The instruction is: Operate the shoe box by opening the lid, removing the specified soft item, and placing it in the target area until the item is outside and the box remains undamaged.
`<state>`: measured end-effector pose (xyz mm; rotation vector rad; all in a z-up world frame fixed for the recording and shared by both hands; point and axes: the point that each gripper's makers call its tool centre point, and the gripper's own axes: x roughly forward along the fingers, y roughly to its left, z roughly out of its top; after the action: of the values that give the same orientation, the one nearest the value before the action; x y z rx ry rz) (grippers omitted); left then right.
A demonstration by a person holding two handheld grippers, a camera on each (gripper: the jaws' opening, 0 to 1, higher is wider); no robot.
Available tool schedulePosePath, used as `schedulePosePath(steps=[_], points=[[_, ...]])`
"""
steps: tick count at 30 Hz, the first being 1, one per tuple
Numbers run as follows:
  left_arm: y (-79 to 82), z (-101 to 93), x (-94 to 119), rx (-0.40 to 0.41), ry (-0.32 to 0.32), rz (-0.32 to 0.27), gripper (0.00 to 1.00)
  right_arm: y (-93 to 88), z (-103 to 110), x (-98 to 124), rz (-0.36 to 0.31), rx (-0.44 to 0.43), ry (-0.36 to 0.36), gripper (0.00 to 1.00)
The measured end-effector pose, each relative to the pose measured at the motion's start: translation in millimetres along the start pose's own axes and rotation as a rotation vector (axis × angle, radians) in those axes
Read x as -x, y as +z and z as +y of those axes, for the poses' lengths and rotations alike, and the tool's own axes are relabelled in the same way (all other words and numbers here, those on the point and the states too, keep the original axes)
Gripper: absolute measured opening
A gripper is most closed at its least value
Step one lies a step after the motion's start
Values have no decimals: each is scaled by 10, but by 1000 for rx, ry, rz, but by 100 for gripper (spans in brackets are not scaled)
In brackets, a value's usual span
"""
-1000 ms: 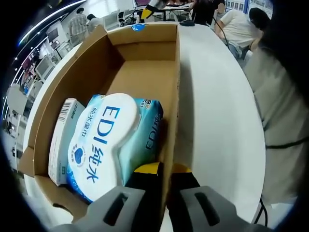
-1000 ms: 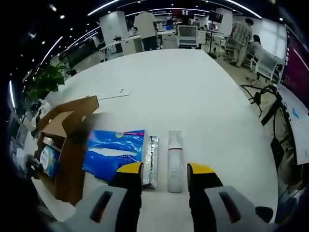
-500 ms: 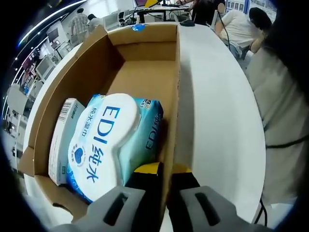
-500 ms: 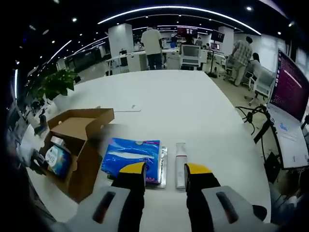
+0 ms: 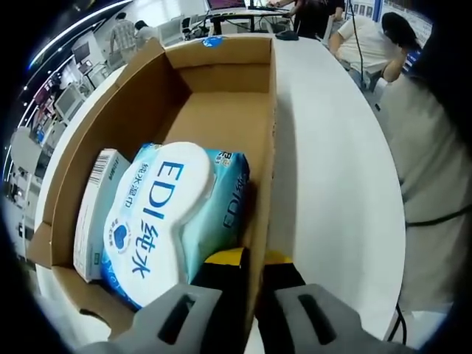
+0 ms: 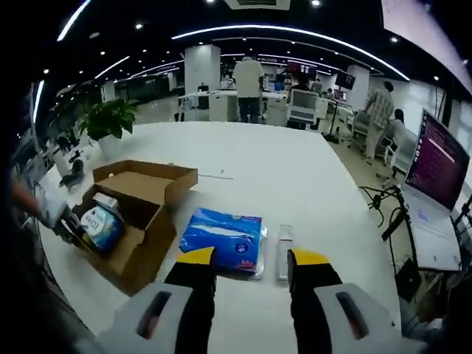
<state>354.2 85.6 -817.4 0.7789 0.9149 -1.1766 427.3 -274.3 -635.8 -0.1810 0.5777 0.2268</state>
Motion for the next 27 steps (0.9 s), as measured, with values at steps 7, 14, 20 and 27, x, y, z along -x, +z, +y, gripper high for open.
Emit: schedulePosePath(steps=[7,14,20,27], points=[[1,0,2,-3,3,0,2,266,297,216,-119,-12,62,40],[1,-1,3,-9,6,-2,2,157,430,236,-116,4,60,39],[1,-1,2,-14,7,-2,2,141,561,335,-141,8,71,34],[3,-2,3,-16,9,-4,2,148,691,378,-159,-11,95,35]])
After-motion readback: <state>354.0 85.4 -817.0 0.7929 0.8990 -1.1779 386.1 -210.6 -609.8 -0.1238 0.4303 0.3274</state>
